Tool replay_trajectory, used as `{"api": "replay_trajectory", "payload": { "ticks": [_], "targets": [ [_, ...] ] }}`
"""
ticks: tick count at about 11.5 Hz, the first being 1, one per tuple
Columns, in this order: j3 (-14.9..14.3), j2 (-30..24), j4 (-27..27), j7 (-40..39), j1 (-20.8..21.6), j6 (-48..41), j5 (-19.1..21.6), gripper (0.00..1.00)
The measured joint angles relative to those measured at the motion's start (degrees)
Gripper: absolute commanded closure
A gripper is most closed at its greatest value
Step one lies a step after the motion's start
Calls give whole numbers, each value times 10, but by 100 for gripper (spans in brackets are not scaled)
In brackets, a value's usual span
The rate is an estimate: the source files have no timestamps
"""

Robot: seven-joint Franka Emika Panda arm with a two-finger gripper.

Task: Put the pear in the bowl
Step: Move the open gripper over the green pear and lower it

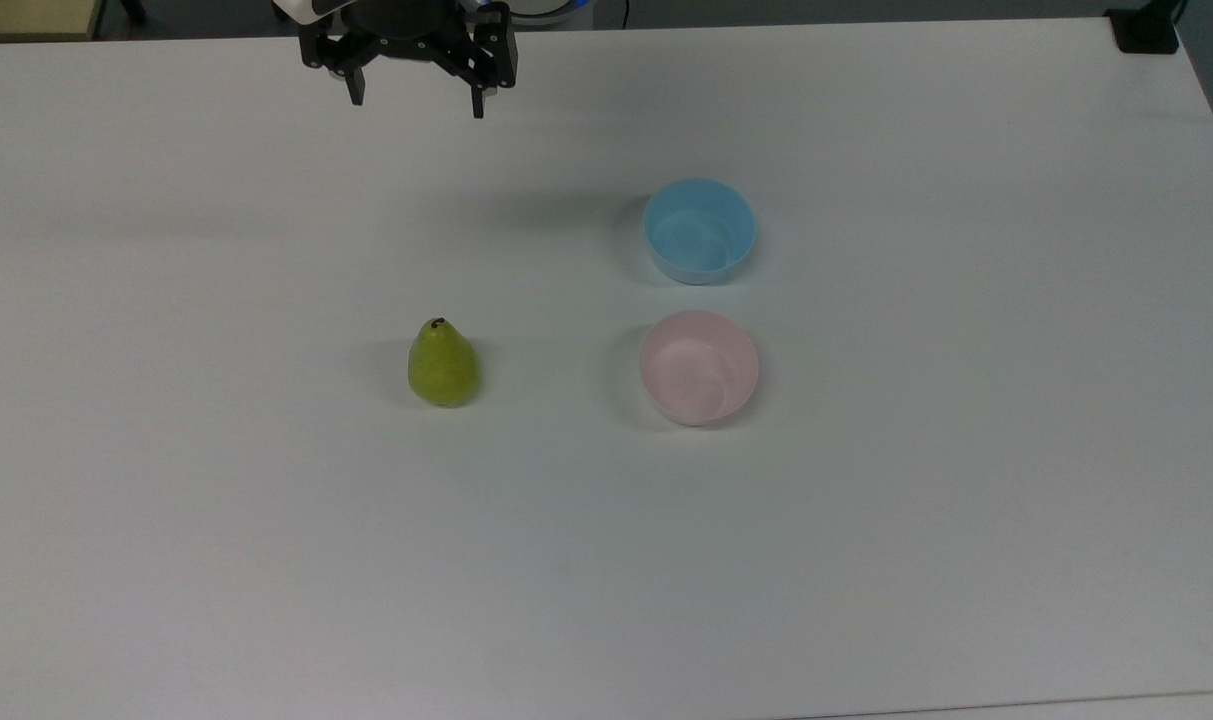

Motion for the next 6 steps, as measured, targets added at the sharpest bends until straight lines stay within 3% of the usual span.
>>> {"api": "replay_trajectory", "payload": {
  "ticks": [6],
  "targets": [
    [0, 4, 0, -3, 2, -4, 22, 0]
  ]
}}
